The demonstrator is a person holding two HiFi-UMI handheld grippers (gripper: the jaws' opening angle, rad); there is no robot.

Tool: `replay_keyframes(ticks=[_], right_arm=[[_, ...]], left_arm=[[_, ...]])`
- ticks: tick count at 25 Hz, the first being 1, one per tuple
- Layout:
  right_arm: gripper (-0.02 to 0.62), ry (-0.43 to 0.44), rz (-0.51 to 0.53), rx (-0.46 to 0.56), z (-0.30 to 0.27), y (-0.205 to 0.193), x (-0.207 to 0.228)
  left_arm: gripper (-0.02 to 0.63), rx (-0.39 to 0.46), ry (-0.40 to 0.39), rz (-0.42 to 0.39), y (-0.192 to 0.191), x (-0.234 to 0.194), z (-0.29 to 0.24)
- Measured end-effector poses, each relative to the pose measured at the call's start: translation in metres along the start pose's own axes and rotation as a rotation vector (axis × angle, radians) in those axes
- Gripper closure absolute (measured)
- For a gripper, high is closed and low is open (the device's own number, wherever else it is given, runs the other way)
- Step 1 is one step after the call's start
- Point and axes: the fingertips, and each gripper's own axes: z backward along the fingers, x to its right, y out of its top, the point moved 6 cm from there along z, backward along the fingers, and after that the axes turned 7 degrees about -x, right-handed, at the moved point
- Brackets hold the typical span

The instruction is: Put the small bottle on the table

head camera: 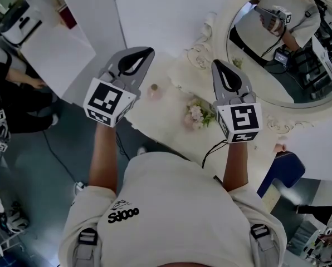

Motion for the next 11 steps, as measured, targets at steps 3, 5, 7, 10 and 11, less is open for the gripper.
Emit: replay_keyframes(ticks=[3,5,7,10,11], right_arm=[[0.594,-0.004,-0.009,-0.008,0.0001,-0.0032,-0.0005],[0.594,-0.007,-0.013,-0.014,0.0003,-0.0043,-0.0010],[0.594,-0.008,-0.015,-0.019,0.0007,-0.0041,-0.0021],[0.594,-0.009,-0.019,-0.025,0.0010,-0.0045,-0.0040],[0.594,-0.009,-0.020,-0.027,0.0011,-0.0048,-0.0047]], left_arm=[[0.589,-0.011,-0.006,0.006,-0.0039,0.0000,0.0002],[0.589,-0.012,-0.013,0.006,-0.0040,0.0001,0.0001],[0.589,-0.014,-0.019,0.006,-0.0033,0.0001,0.0005],[0.589,-0.017,-0.025,0.007,-0.0038,0.0002,0.0016],[0.589,-0.018,-0.027,0.008,-0.0042,0.0003,0.0019]])
